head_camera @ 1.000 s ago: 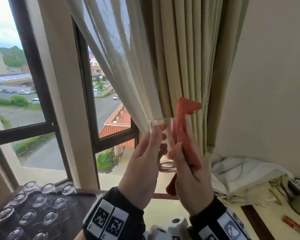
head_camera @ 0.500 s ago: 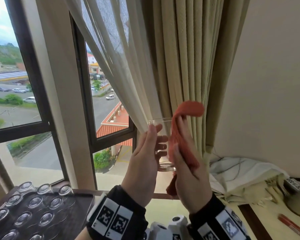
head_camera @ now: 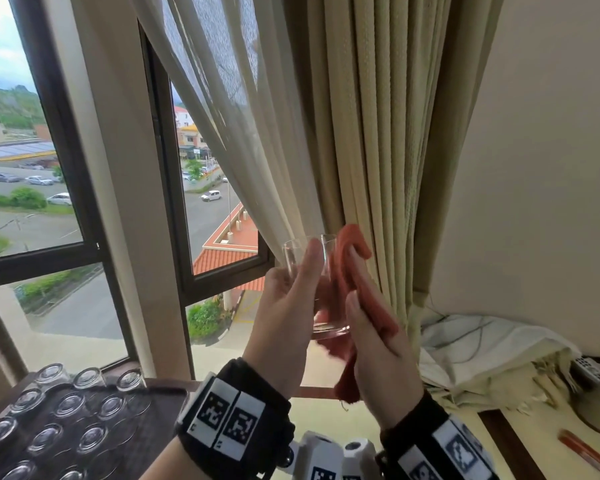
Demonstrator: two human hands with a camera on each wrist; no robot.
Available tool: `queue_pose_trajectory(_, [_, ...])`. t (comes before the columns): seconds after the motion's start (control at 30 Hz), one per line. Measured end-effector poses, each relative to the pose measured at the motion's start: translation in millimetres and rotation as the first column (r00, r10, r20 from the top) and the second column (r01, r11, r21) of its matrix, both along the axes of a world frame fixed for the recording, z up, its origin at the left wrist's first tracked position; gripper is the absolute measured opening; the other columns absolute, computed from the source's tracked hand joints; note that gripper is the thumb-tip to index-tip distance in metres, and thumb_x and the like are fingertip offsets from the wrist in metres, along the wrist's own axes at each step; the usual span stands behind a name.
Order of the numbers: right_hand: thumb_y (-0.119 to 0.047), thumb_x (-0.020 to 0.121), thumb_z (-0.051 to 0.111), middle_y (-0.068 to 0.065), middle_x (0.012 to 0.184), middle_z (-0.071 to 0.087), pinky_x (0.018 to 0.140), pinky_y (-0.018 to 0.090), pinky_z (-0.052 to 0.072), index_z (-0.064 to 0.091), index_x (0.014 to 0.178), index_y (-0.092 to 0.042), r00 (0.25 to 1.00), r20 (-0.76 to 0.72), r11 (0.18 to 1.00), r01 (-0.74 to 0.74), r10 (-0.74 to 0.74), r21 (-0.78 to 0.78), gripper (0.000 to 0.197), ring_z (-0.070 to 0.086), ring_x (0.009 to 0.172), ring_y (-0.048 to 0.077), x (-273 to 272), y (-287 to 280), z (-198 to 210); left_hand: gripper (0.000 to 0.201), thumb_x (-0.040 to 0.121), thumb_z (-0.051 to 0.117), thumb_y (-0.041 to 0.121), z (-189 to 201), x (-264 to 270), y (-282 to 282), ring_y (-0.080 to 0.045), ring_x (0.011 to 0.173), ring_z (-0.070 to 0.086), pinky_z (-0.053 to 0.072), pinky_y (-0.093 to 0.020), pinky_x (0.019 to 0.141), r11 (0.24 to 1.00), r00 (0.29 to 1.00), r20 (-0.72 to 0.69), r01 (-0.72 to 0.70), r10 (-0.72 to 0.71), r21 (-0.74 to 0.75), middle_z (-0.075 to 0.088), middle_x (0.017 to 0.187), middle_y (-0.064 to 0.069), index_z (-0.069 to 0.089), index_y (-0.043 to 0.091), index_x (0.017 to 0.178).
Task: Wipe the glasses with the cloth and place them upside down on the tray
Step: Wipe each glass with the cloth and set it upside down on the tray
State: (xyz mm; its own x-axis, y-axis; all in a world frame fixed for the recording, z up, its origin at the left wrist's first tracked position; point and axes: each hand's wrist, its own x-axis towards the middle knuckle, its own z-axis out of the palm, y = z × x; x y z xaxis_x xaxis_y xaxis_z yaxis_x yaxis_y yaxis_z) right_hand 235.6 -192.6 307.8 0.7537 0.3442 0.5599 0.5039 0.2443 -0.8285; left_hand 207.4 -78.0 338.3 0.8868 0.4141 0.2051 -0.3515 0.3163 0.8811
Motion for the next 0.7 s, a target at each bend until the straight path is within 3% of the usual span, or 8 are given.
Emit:
queue_pose_trajectory(0.07, [-0.032,0.106,0.052,-0.016,0.146,0.062,0.107,0.032,0.053,0.057,0.148,-0.034,0.996,0.072,0.998,0.059,-0.061,0.028,0.042,0.066,0.124,0.008,-5.2,-0.1,6.7,0.076,0.082,0.066,0.084,-0.2,-0.4,-0.6,-0.023,0.106,0.067,0.056,-0.046,0.102,1.000,0.999,-0.034,-0.003,0.003,0.003,0.071,0.110,-0.007,0.073,0.018,0.118])
queue_pose_trajectory(0.17, [-0.035,0.107,0.050,-0.024,0.160,0.044,0.059,0.051,0.063,0.050,0.148,-0.055,0.978,0.205,0.989,0.055,-0.026,-0.138,0.045,0.070,0.067,0.041,-18.0,-3.7,1.9,0.078,0.081,0.052,0.089,-1.0,1.4,6.1,-0.031,0.112,0.066,0.049,-0.058,0.115,0.999,0.998,-0.064,-0.017,0.020,0.046,0.070,0.130,-0.013,0.079,0.027,0.119])
queue_pose_trajectory(0.23, [-0.030,0.107,0.047,-0.022,0.170,0.027,0.092,0.059,0.059,0.044,0.157,-0.043,0.950,0.312,0.983,0.069,-0.013,-0.168,0.052,0.068,0.109,0.051,-22.6,-2.8,-13.8,0.083,0.082,0.049,0.092,-0.2,1.8,13.6,-0.036,0.117,0.070,0.051,-0.057,0.113,0.997,0.998,-0.052,-0.029,0.032,0.070,0.073,0.128,-0.014,0.079,0.026,0.122])
queue_pose_trajectory(0.3, [-0.021,0.110,0.048,-0.009,0.174,0.023,0.124,0.035,0.035,0.040,0.161,-0.020,0.921,0.388,0.988,0.093,-0.038,-0.125,0.052,0.036,0.155,0.026,-21.3,-3.4,-40.1,0.085,0.074,0.052,0.095,1.2,1.5,18.6,-0.030,0.107,0.071,0.054,-0.047,0.107,0.993,0.996,-0.027,-0.080,0.082,0.086,0.074,0.119,-0.006,0.078,0.029,0.121])
queue_pose_trajectory(0.33, [-0.025,0.111,0.049,-0.009,0.173,0.024,0.126,0.033,0.031,0.039,0.162,-0.022,0.934,0.356,0.992,0.079,-0.040,-0.095,0.051,0.030,0.158,0.019,-19.7,-1.7,-47.5,0.087,0.070,0.052,0.097,1.8,0.2,18.9,-0.024,0.097,0.067,0.054,-0.042,0.099,0.989,0.994,-0.020,-0.100,0.103,0.106,0.071,0.111,-0.002,0.076,0.029,0.119])
queue_pose_trajectory(0.43, [-0.035,0.109,0.051,-0.020,0.159,0.049,0.101,0.079,0.045,0.044,0.154,-0.050,0.996,0.070,0.998,-0.051,0.054,-0.045,0.048,0.053,0.132,0.043,-16.7,5.5,-32.9,0.087,0.074,0.046,0.097,-1.0,-4.0,14.8,-0.014,0.088,0.061,0.054,-0.038,0.085,0.983,0.996,-0.034,-0.077,0.084,0.167,0.064,0.103,0.000,0.068,0.028,0.122])
queue_pose_trajectory(0.6, [-0.030,0.110,0.047,-0.004,0.158,0.053,0.119,0.046,0.042,0.042,0.159,-0.032,0.990,0.126,0.998,0.061,-0.062,0.008,0.049,0.050,0.147,0.019,-0.9,5.0,10.3,0.068,0.089,0.047,0.076,-3.1,-6.7,1.8,-0.018,0.091,0.069,0.059,-0.040,0.089,0.995,0.999,-0.006,-0.032,0.033,0.094,0.071,0.100,-0.001,0.071,0.024,0.126])
queue_pose_trajectory(0.7, [-0.049,0.107,0.043,-0.002,0.167,0.039,0.103,0.075,0.046,0.033,0.158,-0.055,0.967,0.253,0.979,0.092,-0.044,-0.181,0.052,0.051,0.131,0.062,3.2,7.4,-1.0,0.076,0.094,0.040,0.084,-3.6,-2.9,5.7,-0.038,0.120,0.069,0.053,-0.060,0.108,0.994,0.997,-0.010,-0.072,0.073,0.081,0.073,0.126,-0.015,0.071,0.027,0.133])
